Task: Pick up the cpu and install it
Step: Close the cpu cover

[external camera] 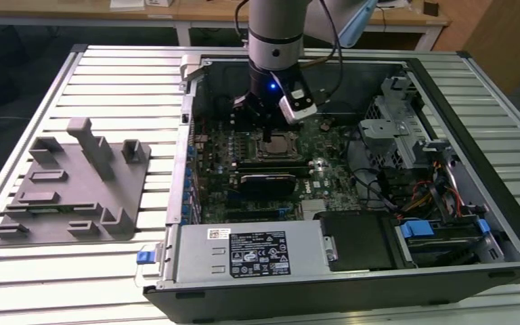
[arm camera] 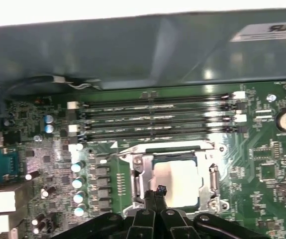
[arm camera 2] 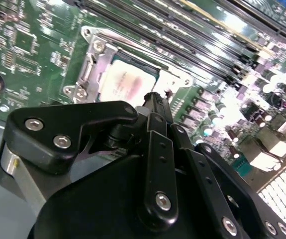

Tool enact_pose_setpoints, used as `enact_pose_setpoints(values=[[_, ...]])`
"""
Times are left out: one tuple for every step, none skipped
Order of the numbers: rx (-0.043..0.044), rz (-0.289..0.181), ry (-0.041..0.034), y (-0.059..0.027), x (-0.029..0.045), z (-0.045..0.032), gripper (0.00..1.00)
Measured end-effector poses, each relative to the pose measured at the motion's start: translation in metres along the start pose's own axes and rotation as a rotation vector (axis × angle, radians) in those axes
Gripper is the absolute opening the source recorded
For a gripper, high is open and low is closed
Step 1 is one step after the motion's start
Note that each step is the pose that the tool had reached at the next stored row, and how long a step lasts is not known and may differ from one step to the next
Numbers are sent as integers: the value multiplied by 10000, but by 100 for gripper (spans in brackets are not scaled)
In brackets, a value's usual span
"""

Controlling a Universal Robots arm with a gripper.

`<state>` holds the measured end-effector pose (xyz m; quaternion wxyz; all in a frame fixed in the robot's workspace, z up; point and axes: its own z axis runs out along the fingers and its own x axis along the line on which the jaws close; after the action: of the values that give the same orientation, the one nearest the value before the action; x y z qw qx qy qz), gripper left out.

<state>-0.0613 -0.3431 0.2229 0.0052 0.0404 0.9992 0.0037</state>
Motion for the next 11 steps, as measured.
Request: enact_pose_setpoints(values=[[-1, -1, -1, 2, -21, 1, 11], [-1, -2, -1, 4, -43, 1, 11], [-1, -2, -1, 5, -63, 1, 11], [-1, -1, -1, 7, -83, 1, 11], [-1, -1, -1, 8, -101, 1, 11], [0, 0, -1, 10, -120, 1, 11], [0, -1, 0, 11, -138, 2, 11], [0, -2, 0, 12, -155, 2, 11], [0, -2, -1, 14, -170, 2, 11], [-1, -1, -1, 15, -183, 2, 11], [-1, -2, -1, 16, -195, 3, 11]])
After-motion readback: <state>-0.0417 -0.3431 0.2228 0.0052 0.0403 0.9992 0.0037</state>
